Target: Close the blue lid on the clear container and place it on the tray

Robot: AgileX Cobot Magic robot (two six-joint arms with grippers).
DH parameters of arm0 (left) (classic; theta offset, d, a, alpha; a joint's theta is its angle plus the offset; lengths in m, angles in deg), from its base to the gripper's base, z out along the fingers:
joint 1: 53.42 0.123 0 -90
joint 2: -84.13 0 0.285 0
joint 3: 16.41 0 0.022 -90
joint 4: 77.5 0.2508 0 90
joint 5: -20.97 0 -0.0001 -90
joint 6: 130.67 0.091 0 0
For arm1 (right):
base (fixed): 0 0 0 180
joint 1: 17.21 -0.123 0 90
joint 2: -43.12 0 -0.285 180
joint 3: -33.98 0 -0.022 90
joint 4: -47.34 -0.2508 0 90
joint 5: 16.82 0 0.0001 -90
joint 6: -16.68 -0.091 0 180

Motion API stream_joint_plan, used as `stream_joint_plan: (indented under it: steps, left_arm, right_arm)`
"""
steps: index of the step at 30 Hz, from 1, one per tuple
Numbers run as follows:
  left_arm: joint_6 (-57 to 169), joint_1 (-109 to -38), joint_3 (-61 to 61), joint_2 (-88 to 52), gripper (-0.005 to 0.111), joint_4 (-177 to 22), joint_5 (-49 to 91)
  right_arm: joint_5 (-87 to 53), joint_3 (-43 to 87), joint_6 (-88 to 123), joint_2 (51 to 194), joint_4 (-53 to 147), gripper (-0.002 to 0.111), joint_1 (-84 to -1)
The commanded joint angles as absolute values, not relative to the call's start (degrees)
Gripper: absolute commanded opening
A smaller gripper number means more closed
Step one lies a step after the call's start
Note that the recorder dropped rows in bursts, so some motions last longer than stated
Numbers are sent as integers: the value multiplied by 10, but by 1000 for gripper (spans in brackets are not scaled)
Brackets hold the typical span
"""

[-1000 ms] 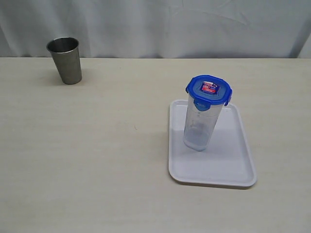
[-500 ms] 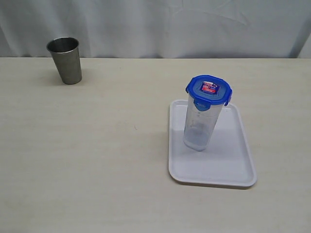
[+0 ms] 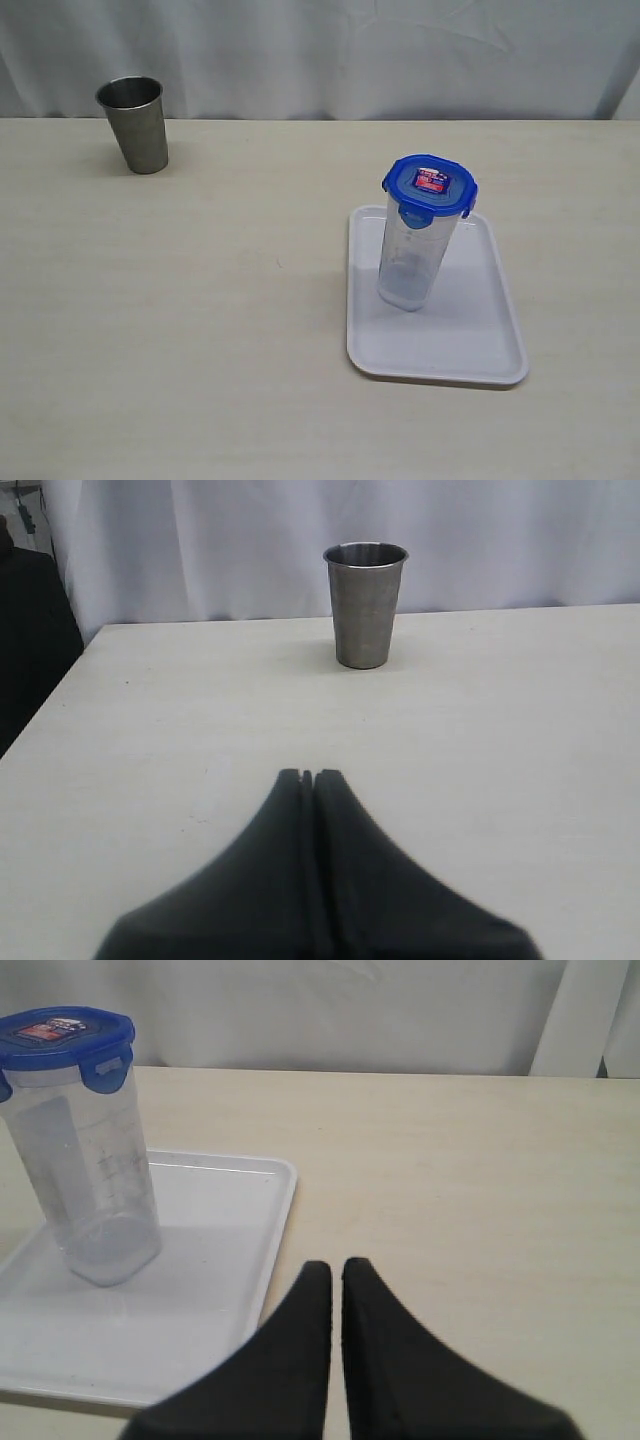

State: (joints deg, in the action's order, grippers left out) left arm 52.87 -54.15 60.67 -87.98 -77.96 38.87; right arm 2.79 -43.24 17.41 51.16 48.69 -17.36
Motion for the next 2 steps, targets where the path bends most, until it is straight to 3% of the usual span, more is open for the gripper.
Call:
stream_joint_plan:
  steps: [1, 2]
  left_arm:
    - [524, -544, 608, -881, 0, -782, 387]
    - [524, -544, 608, -881, 0, -782, 387]
  right_arm:
    - [29, -432, 174, 509, 493, 4, -175]
    - [29, -432, 174, 509, 493, 4, -175]
